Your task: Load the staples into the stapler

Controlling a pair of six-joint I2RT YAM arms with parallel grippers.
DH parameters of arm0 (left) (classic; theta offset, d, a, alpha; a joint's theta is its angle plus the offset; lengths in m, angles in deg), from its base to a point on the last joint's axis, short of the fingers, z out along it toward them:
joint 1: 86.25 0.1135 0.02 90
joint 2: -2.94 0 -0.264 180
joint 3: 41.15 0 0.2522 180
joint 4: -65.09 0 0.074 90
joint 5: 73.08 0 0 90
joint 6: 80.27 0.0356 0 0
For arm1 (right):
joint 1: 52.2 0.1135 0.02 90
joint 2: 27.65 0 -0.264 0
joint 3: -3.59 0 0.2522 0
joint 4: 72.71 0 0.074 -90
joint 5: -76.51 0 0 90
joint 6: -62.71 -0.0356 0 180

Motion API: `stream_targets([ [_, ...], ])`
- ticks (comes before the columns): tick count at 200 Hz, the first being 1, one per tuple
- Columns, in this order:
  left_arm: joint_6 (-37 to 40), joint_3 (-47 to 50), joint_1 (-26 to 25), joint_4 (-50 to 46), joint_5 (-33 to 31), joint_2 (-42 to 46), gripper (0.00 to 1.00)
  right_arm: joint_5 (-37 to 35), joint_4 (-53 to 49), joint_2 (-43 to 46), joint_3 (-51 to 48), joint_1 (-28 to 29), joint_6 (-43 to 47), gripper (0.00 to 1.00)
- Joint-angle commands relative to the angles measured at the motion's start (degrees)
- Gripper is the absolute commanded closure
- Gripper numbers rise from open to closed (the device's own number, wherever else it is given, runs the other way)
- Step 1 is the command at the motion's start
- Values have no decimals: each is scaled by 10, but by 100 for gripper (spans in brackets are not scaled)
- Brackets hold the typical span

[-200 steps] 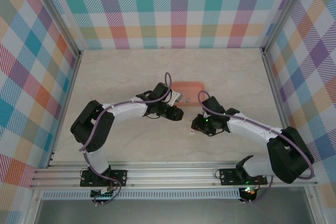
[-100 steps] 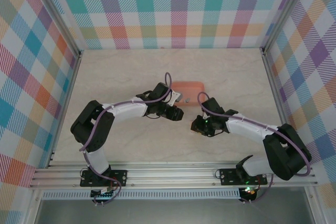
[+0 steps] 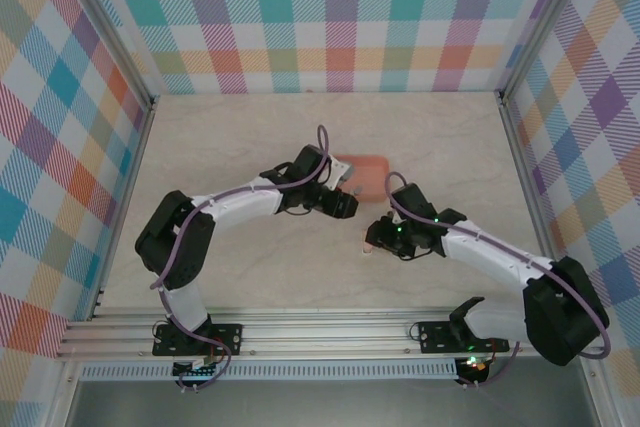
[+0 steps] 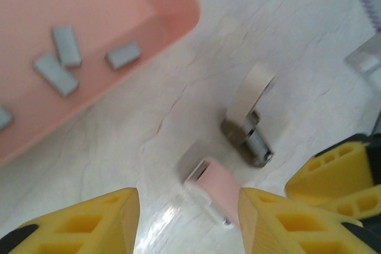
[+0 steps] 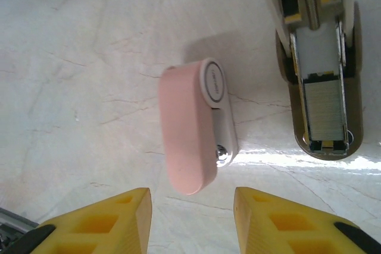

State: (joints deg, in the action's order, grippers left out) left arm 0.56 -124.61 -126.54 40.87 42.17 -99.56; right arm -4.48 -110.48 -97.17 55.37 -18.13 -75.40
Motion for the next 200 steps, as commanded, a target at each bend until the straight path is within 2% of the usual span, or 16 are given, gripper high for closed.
stream_targets([
  [1,11,-50,3,-12,30,-23,50,-9,-39,24,15,-7,19,58],
  [26,16,-98,-2,-22,44,-47,47,1,-47,58,-2,-27,22,58],
  [84,46,-235,-37,-101,63,-135,41,102,-25,108,-77,-121,37,59],
  [143,48,-342,-61,-144,89,-226,41,163,23,101,-144,-178,23,60],
  [164,50,-360,-67,-155,93,-246,45,165,35,93,-152,-188,24,60],
  [200,52,-368,-75,-158,87,-269,44,176,72,58,-149,-196,25,60],
])
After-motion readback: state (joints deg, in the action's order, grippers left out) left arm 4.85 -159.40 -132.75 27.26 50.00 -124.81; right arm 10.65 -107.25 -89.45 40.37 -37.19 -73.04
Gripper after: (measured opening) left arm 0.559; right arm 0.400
